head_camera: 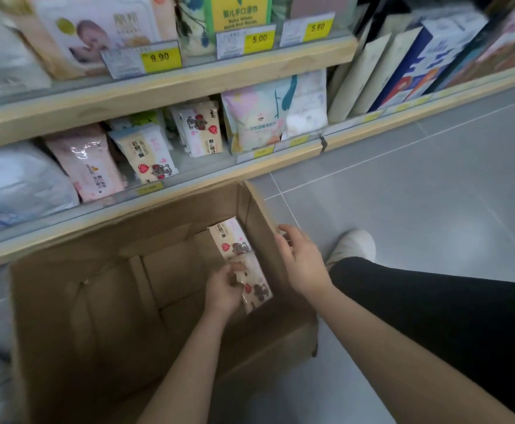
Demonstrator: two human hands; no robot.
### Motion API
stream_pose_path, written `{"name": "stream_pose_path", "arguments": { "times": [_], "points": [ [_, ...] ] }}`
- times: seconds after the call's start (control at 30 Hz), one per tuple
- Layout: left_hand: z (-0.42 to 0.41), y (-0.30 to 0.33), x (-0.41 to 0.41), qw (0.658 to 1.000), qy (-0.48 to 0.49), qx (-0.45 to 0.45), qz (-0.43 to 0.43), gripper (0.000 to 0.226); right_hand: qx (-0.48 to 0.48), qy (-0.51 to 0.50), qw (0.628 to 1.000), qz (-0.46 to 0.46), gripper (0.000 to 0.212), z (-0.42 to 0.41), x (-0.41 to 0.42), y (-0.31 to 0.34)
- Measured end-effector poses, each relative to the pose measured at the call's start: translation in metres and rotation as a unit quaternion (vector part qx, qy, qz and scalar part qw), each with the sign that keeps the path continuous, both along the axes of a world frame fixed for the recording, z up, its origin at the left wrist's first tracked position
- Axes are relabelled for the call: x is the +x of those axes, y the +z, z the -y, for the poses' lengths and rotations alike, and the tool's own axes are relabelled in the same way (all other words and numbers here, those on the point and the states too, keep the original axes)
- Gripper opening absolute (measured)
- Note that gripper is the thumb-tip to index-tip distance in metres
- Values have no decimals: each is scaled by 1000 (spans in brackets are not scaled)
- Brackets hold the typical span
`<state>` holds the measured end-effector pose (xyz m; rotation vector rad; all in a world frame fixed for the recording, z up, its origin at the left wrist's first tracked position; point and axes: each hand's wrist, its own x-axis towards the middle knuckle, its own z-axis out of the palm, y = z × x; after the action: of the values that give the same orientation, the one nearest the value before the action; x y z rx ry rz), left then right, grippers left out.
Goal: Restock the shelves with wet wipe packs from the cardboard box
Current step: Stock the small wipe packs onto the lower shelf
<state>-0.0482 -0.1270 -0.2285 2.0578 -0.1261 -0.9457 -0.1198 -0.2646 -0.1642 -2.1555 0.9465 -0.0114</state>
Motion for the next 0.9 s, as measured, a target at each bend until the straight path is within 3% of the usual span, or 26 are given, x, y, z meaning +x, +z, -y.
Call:
{"name": "stream_pose_path", "arguments": {
  "times": [0.2,0.3,0.4,0.6,0.7,0.9],
  "points": [
    [-65,42,38,994,83,-58,28,51,-165,61,984,4,33,-10,16,16],
    [-94,55,58,985,150,-85,3,52,-188,104,976,40,35,-30,38,30],
    [-113,59,71,980,178,-89,-1,54,-160,146,976,20,39,-49,57,24],
    [-129,33,82,977,198,-59,-46,53,-3,64,987,-146,52,-56,86,-48],
    [-134,15,86,976,203,-37,-68,41,0,40,981,-192,55,-48,96,-82],
    [-136,-9,91,967,218,-40,-129,41,-52,56,970,-232,56,-46,106,-116]
  ]
}}
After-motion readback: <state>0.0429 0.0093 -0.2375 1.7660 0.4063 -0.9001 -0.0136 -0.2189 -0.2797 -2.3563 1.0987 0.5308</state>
